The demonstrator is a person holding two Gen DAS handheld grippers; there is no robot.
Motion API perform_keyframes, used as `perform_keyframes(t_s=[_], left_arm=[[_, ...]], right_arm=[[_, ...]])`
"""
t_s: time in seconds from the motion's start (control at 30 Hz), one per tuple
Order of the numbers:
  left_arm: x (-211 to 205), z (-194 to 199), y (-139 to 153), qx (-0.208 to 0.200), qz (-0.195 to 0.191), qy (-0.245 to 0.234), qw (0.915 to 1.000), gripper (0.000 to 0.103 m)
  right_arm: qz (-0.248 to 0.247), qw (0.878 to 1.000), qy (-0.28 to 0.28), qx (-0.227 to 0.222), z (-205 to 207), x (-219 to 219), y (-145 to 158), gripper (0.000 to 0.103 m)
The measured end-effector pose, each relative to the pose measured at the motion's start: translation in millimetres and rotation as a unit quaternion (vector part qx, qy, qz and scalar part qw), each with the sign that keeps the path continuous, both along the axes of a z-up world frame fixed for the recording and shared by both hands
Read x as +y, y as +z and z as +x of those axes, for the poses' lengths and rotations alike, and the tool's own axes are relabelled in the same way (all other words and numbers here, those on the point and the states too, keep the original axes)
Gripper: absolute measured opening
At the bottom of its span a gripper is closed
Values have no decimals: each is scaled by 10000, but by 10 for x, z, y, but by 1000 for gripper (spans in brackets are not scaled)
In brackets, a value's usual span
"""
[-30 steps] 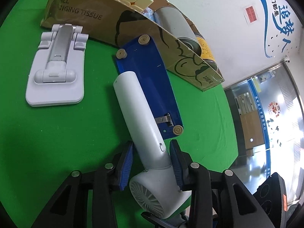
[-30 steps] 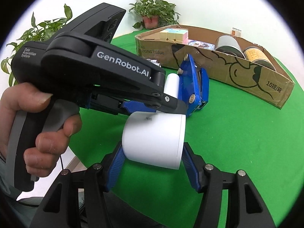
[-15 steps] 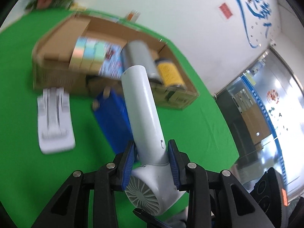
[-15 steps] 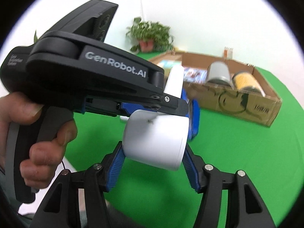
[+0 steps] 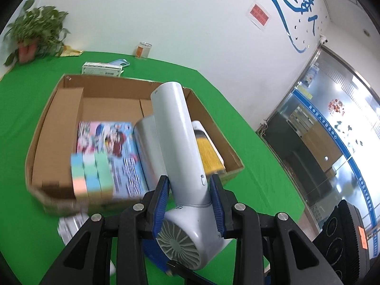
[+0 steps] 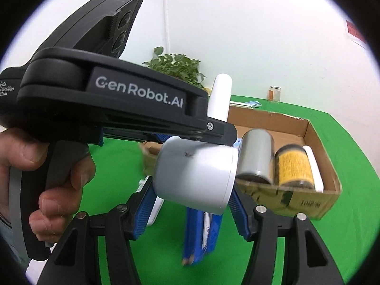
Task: Organize rigid objects
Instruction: 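Carry the hair dryer into the box beside the canister and release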
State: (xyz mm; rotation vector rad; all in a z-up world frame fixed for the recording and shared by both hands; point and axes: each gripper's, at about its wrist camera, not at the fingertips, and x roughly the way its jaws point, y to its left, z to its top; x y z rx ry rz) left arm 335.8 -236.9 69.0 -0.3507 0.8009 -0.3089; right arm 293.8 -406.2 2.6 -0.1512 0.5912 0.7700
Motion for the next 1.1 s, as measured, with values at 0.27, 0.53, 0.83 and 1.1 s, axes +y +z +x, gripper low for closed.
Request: perform_keyframes(t_s=[0.27, 0.53, 0.83, 1.1], left_arm=[[264, 911, -180, 561, -43, -141, 9983, 32], [385, 1349, -625, 1150, -163, -272, 9929, 32], [467, 1408, -802, 1342, 59, -167, 9908, 32], [426, 1351, -827, 1339, 277, -250, 9903, 32]], right_arm=[[-150, 9982, -107, 576, 728, 282, -86, 58], [-378, 9922, -227, 1170, 1148, 431, -355, 58], [-356, 9880, -120, 1497, 1191, 447, -485, 60], [-352, 9912, 126, 1269, 977, 461, -407, 39]])
